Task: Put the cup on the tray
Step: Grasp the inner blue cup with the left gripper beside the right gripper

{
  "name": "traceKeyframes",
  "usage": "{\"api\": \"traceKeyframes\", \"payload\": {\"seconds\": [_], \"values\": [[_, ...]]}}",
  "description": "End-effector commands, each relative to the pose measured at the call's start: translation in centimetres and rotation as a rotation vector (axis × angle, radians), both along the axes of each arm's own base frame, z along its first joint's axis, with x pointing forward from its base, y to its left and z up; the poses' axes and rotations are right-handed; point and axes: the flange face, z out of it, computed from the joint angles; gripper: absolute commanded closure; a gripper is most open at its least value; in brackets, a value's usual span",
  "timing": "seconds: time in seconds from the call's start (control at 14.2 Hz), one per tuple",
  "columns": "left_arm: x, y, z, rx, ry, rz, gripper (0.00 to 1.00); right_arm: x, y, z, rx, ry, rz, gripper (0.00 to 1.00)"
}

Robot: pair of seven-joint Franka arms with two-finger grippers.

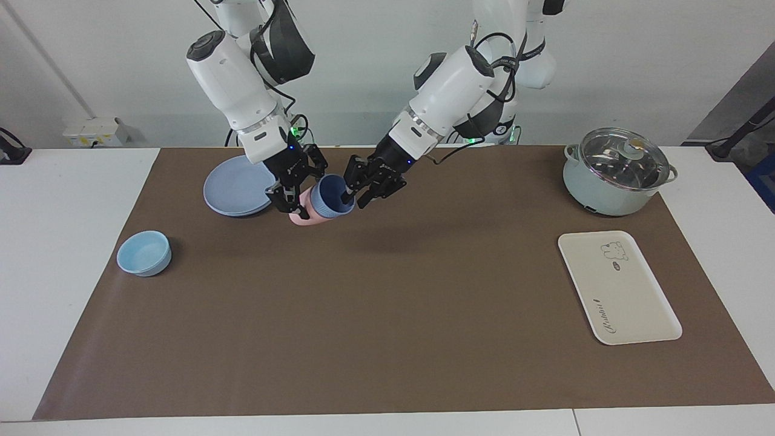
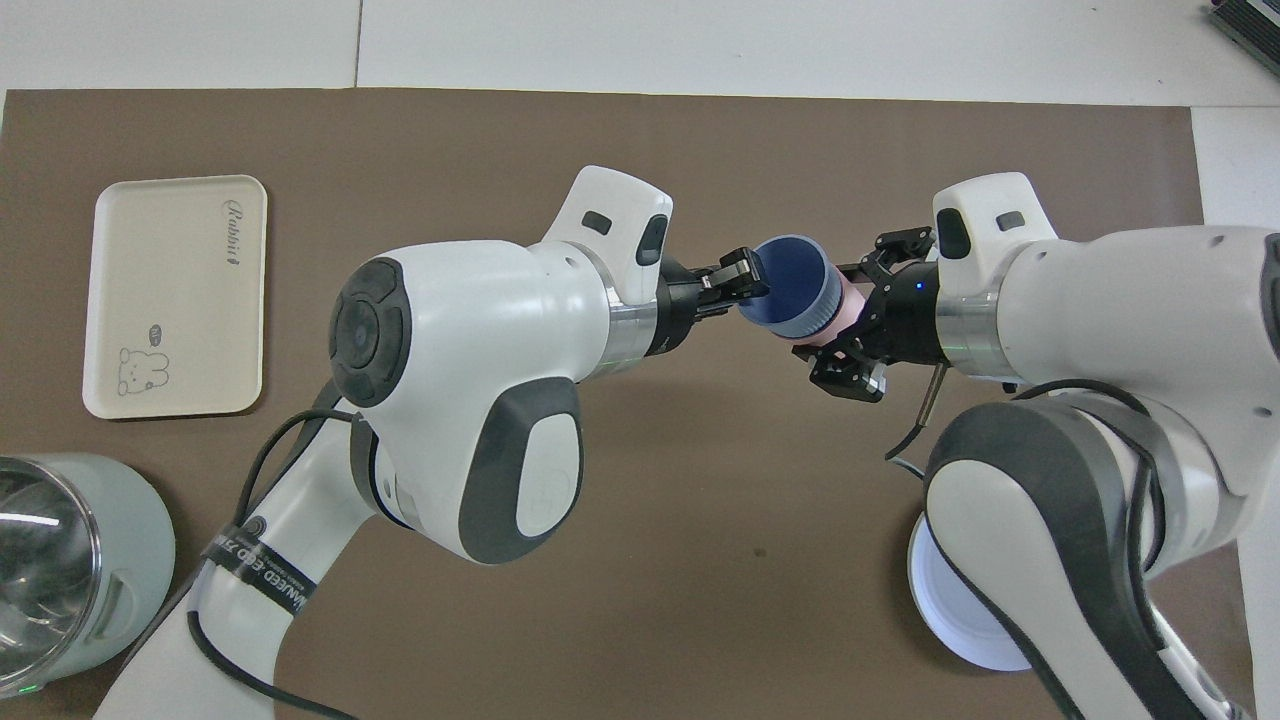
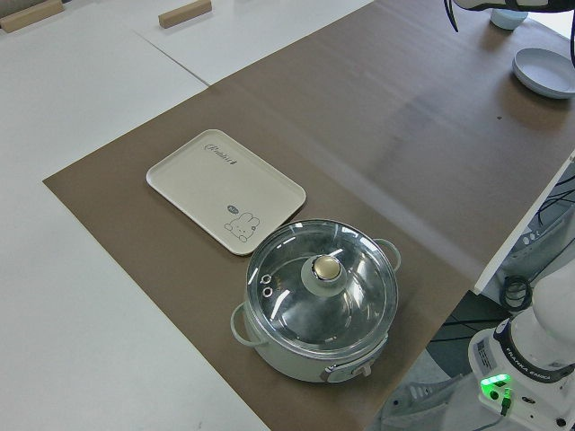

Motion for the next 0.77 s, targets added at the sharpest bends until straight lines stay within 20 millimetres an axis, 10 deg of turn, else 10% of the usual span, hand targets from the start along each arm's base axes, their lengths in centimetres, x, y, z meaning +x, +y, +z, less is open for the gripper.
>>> {"api": "traceKeyframes", "payload": {"seconds": [0.0,0.14,0.42,0.7], "values": [[-1.4,-0.9,-0.9,0.030,-0.004,-0.027,0.84,0.0,-0.1,0.6,-0.013,-0.006,-0.012,1.00],[-2.0,-1.1,-1.5,0.038,0.013,-0.034,1.00,0.0,-0.1,0.6,-0.013,-0.006,-0.012,1.00],[-2.5,-1.5,-1.3,0.037,0.027,-0.042,1.00,0.0,-0.1,0.6,-0.013,-0.006,-0.013,1.00],[1.2,1.8,2.4,0.042,0.092,-0.059,1.00,0.0,-0.2,0.5,-0.014,-0.005,-0.013,1.00]]}}
